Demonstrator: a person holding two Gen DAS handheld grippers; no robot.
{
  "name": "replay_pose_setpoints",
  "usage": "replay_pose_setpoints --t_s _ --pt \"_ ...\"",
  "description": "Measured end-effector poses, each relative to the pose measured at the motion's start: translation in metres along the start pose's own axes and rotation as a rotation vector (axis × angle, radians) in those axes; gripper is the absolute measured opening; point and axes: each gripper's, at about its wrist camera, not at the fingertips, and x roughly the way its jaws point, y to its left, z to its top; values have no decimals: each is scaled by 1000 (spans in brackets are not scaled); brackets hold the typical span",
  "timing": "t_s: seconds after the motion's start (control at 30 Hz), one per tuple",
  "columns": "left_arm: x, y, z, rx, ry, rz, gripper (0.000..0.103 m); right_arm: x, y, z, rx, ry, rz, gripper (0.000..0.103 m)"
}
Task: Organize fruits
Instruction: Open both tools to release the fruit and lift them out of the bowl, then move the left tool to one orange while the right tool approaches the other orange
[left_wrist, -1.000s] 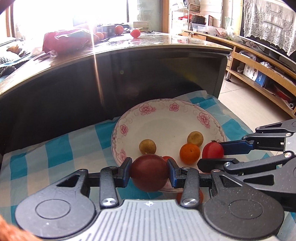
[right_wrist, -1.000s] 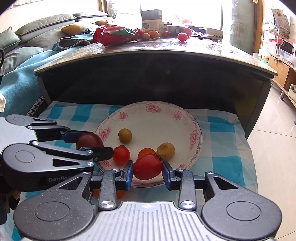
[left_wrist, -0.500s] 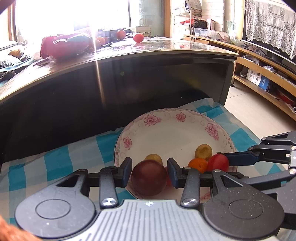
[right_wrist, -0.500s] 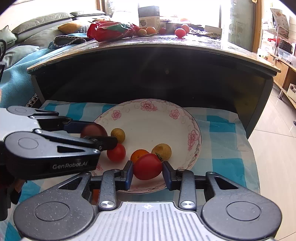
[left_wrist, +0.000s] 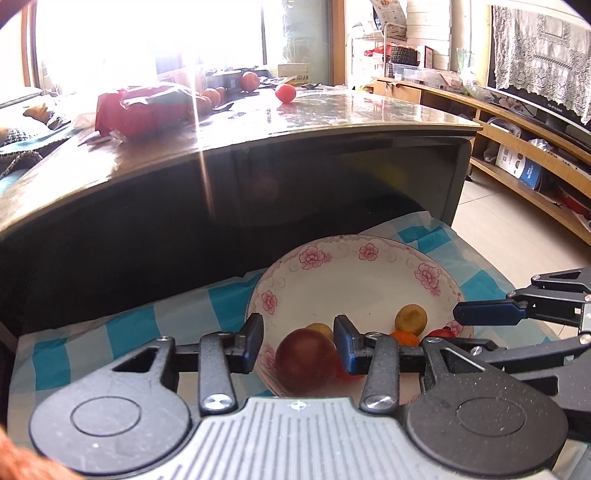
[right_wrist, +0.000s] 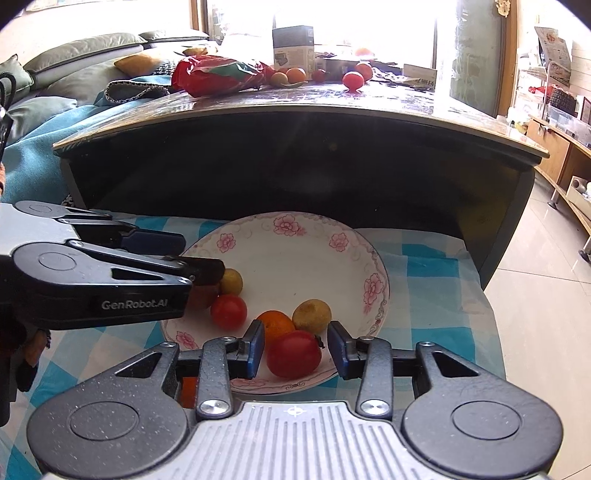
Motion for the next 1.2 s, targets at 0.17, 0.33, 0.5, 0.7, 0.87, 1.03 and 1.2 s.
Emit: replay_pose_setpoints --t_s 0.17,0.33,0.5,0.7,0.87,1.03,1.2 --pt "-20 4 2 -6 14 -14 51 -6 -2 1 5 -18 -6 34" --pt "-43 3 -11 27 65 -35 52 -19 0 1 -3 -24 25 34" --pt "-66 5 -36 -9 139 -57 52 -37 10 -9 -42 -1 115 34" --pt "-74 4 -63 -88 178 -97 55 -27 33 -26 -103 94 187 34" --pt "-70 0 -68 -46 179 -117 56 -12 43 -31 -113 113 170 34" --pt "-68 -1 -71 -15 171 -141 56 4 43 -34 -92 132 151 34" --pt "-63 -3 -76 4 182 -154 56 13 42 -33 -69 126 148 34"
